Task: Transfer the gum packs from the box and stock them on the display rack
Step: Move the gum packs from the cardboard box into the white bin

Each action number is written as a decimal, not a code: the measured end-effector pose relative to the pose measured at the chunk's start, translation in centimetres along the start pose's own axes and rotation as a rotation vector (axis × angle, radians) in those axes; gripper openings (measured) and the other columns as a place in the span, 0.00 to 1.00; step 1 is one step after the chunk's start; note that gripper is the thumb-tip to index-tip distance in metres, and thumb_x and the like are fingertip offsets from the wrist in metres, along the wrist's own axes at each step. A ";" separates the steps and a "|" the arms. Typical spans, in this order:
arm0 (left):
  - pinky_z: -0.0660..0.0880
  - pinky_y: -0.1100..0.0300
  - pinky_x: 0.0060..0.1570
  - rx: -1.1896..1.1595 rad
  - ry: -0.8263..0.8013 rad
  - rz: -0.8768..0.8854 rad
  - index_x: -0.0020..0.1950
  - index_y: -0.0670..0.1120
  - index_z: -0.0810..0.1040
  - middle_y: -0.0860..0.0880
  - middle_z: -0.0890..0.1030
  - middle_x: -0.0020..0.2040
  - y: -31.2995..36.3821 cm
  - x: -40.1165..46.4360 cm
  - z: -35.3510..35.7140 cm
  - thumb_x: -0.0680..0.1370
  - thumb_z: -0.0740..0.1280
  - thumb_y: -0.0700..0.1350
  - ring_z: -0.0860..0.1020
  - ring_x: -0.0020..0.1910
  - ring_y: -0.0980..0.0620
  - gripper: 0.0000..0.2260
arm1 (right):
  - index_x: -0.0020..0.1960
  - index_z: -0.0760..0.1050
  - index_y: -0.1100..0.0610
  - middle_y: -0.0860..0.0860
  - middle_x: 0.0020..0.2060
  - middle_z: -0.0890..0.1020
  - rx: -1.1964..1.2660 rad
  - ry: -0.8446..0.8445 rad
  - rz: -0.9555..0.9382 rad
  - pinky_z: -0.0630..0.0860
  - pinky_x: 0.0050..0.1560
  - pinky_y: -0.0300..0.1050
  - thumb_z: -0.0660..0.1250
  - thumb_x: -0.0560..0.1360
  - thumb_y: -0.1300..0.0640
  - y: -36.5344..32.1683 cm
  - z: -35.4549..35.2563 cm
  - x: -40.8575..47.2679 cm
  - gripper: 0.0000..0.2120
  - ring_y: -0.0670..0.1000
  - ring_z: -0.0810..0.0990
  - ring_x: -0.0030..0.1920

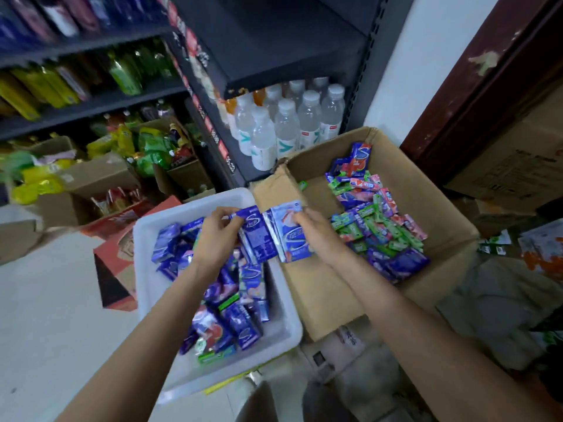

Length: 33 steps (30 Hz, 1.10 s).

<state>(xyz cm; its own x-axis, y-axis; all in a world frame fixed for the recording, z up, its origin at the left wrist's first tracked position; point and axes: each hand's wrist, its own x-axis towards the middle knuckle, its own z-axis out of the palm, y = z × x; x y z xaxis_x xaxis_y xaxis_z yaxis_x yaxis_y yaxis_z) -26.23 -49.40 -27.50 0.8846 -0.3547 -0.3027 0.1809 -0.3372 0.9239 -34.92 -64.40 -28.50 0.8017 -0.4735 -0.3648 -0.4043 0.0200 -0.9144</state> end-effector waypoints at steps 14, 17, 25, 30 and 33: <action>0.68 0.63 0.45 0.704 -0.307 0.071 0.56 0.44 0.80 0.42 0.79 0.54 -11.3 -3.2 -8.6 0.75 0.64 0.37 0.78 0.48 0.46 0.11 | 0.57 0.74 0.62 0.59 0.56 0.73 -0.665 -0.172 -0.048 0.65 0.49 0.34 0.72 0.69 0.64 6.3 10.9 -4.8 0.17 0.55 0.74 0.56; 0.72 0.57 0.52 0.770 -0.298 0.128 0.58 0.43 0.79 0.42 0.77 0.56 -11.3 -3.3 -8.6 0.75 0.67 0.40 0.78 0.51 0.43 0.12 | 0.59 0.75 0.62 0.59 0.57 0.75 -0.674 -0.186 -0.059 0.66 0.51 0.33 0.71 0.70 0.64 6.3 10.9 -4.6 0.17 0.50 0.74 0.52; 0.68 0.68 0.38 0.397 -0.163 0.240 0.55 0.43 0.79 0.49 0.81 0.47 -4.5 -3.0 -5.3 0.78 0.63 0.40 0.77 0.42 0.53 0.09 | 0.51 0.78 0.57 0.46 0.42 0.80 -0.384 0.095 -0.183 0.71 0.44 0.27 0.65 0.74 0.65 1.3 6.1 -4.6 0.08 0.43 0.78 0.42; 0.72 0.67 0.40 0.203 -0.169 0.298 0.51 0.47 0.79 0.49 0.81 0.43 0.7 -1.7 0.5 0.77 0.65 0.42 0.79 0.41 0.52 0.05 | 0.49 0.77 0.55 0.46 0.40 0.80 -0.294 0.253 -0.216 0.72 0.43 0.30 0.64 0.74 0.67 -0.9 -1.5 -4.2 0.09 0.41 0.77 0.41; 0.71 0.64 0.43 0.195 -0.205 0.332 0.51 0.46 0.79 0.49 0.80 0.43 3.3 -0.8 5.3 0.77 0.64 0.41 0.78 0.42 0.52 0.06 | 0.51 0.79 0.59 0.52 0.44 0.81 -0.293 0.337 -0.193 0.74 0.49 0.37 0.63 0.75 0.67 -0.4 -6.4 -3.0 0.09 0.47 0.79 0.45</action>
<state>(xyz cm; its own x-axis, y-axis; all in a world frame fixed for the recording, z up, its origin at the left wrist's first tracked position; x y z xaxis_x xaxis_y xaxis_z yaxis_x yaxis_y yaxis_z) -28.63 -54.81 -25.44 0.7738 -0.6311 -0.0547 -0.2012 -0.3268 0.9234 -40.01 -68.66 -25.92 0.7066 -0.7040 -0.0721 -0.4082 -0.3222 -0.8542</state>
